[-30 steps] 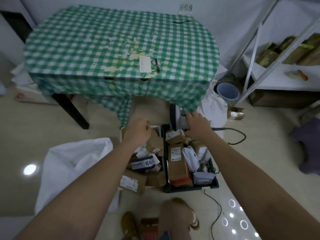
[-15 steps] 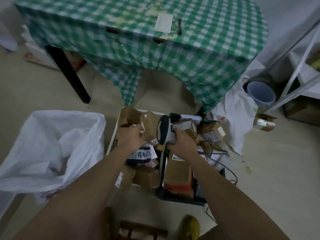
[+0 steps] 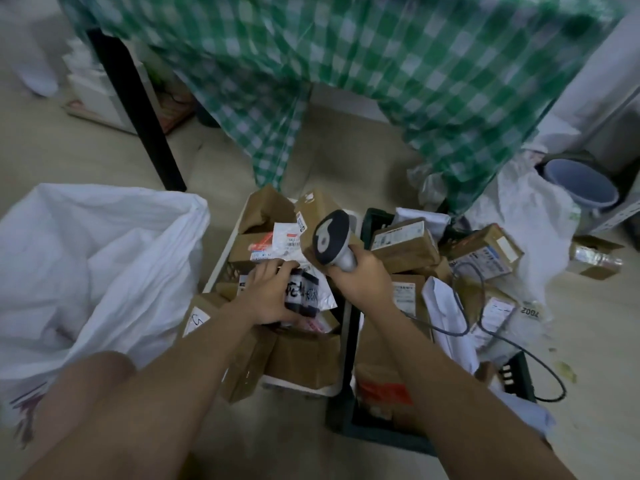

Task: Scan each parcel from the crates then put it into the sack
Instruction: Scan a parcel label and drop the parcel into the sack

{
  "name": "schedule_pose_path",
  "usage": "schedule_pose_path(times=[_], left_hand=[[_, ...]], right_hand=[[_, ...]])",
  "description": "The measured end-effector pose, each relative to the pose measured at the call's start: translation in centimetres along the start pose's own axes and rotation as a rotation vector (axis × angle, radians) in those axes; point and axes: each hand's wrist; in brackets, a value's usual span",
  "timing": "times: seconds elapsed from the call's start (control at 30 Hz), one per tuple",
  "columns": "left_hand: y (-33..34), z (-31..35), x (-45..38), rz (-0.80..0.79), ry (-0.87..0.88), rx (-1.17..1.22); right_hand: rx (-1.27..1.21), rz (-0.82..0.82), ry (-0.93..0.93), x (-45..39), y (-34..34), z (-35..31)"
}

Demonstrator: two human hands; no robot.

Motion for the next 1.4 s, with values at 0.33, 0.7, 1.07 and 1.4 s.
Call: schedule_pose_path(times=[0.33,0.7,1.07,1.4], left_hand=[[-3.0,2.2,4.6,0.445,-0.002,0.333],[-6.5,4.3,9.4,0.682,-0.064,0.788],[-9.7,3.8,10.8,0.68,-0.156,1.185],[-11.4,2.2,12.9,0.741,-0.143,1.479]], right_hand=[[-0.225,0.067,0.047,6.7,-2.5,0.3],[-0.518,0.145,0.113,8.9,-4.0,-6.0],[-0.594,0.197,0.076,9.3,-5.1,-10.4],[-0.622,0.27,0.104,10.4,-2.0,-10.9]])
Point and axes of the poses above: each hand's wrist, its own x-axis away from the middle knuckle, its own y-axis out of the palm, z = x × y, and after that the axes turned 7 degrees about y, right-handed
